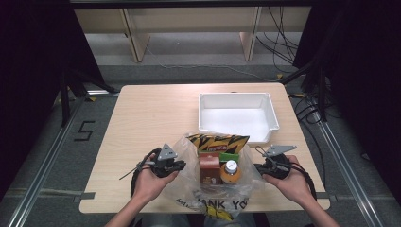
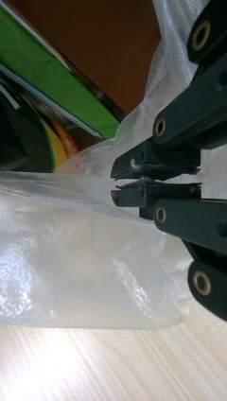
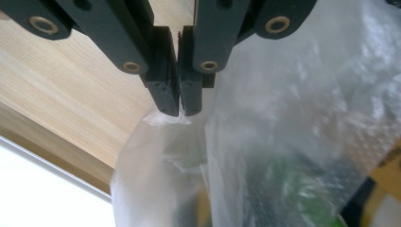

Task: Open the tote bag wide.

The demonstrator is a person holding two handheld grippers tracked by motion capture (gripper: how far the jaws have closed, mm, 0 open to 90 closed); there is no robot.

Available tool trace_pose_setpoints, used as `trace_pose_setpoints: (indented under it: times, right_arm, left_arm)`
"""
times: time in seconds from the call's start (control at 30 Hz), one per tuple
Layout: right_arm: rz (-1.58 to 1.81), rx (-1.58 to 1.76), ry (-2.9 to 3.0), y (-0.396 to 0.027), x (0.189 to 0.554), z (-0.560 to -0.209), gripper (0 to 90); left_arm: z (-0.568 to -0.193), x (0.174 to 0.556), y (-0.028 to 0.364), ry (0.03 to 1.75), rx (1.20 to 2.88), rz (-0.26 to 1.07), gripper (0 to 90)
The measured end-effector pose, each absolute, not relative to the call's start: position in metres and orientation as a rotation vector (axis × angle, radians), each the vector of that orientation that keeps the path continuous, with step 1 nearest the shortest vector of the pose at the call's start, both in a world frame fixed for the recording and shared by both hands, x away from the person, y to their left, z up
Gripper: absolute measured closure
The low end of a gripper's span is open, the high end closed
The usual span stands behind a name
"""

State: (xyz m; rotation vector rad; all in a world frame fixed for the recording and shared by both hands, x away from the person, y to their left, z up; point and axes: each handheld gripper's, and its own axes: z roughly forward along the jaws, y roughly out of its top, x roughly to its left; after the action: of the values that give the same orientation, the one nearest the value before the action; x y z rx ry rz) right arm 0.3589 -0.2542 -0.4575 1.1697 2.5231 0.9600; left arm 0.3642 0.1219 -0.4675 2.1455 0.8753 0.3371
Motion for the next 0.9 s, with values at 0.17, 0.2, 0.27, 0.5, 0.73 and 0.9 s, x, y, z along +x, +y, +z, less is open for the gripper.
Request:
trace_pose_setpoints:
  times: [0.17, 0.2, 0.27, 0.5, 0.73, 0.9]
  right_arm:
    - [0.982, 1.166, 2.491, -0.256, 0.361, -0.459, 87.6]
    - [0.985, 1.151, 2.488, -0.258, 0.361, -0.457, 87.4]
    - [1.016, 1.166, 2.457, -0.261, 0.359, -0.449, 87.0]
    - [1.249, 1.071, 2.245, -0.267, 0.352, -0.405, 84.3]
    - [1.359, 1.022, 2.302, -0.247, 0.350, -0.387, 71.2]
    - [1.363, 1.103, 2.316, -0.241, 0.349, -0.394, 51.6]
  left_arm:
    - [-0.471, 0.366, 0.122, 0.859, 2.161, 0.338, 84.2]
    - [-0.471, 0.366, 0.122, 0.859, 2.160, 0.338, 84.2]
    - [-0.470, 0.365, 0.122, 0.857, 2.157, 0.340, 84.2]
    - [-0.471, 0.364, 0.121, 0.856, 2.158, 0.352, 84.2]
    - [-0.469, 0.363, 0.121, 0.847, 2.162, 0.349, 84.1]
    - [-0.469, 0.362, 0.120, 0.862, 2.151, 0.347, 84.1]
